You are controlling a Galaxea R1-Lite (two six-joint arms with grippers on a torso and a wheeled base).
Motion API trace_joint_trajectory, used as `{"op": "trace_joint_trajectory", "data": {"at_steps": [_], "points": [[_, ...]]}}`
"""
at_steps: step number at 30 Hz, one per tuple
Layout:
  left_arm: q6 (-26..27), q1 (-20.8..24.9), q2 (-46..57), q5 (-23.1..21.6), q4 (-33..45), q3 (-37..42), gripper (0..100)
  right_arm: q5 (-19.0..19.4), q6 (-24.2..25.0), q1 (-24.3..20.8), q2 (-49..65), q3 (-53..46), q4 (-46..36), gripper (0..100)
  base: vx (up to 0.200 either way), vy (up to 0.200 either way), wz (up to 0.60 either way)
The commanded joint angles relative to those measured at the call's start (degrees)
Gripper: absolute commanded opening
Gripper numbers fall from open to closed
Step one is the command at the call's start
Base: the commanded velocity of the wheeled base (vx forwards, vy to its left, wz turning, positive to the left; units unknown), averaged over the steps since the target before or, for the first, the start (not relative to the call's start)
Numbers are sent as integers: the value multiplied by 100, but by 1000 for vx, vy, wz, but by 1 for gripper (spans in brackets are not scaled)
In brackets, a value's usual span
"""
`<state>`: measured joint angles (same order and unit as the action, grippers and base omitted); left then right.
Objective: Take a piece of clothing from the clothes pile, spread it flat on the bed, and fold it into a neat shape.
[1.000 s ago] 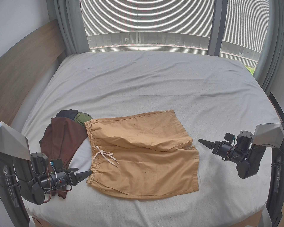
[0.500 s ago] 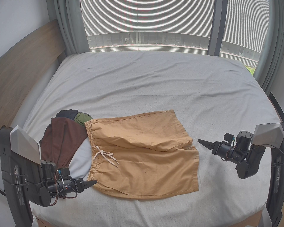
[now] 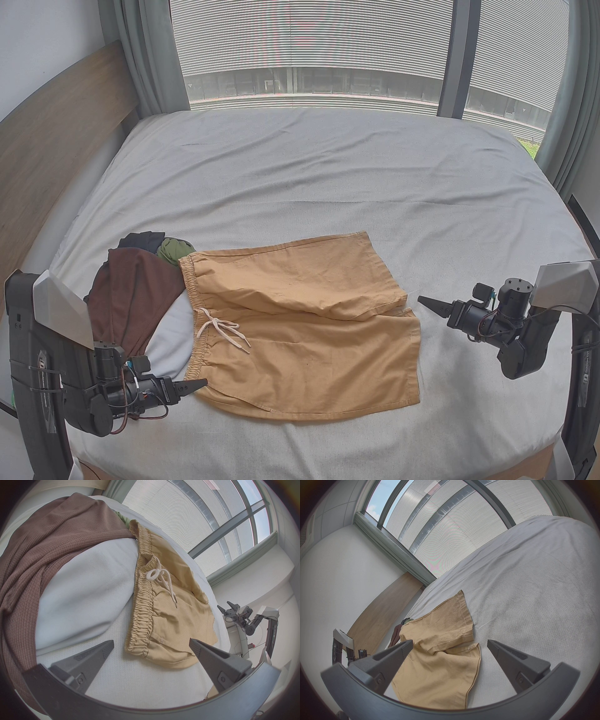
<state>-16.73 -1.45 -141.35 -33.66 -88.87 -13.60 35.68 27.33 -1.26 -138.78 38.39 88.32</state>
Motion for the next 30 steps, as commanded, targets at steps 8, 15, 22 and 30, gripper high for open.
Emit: {"op": "trace_joint_trajectory", "data": {"at_steps": [8,15,22,30], "points": [[-138,13,-103,-9,1,-107,100,0,0,-6,-62,-7,1,100,0,0,0],[-156,31,-112,-18,1,-125,100,0,0,3,-62,2,1,100,0,0,0],[-156,31,-112,-36,1,-125,0,0,0,3,-70,-7,1,100,0,0,0],[-138,22,-138,-44,1,-160,0,0,0,20,-141,11,10,100,0,0,0]]}}
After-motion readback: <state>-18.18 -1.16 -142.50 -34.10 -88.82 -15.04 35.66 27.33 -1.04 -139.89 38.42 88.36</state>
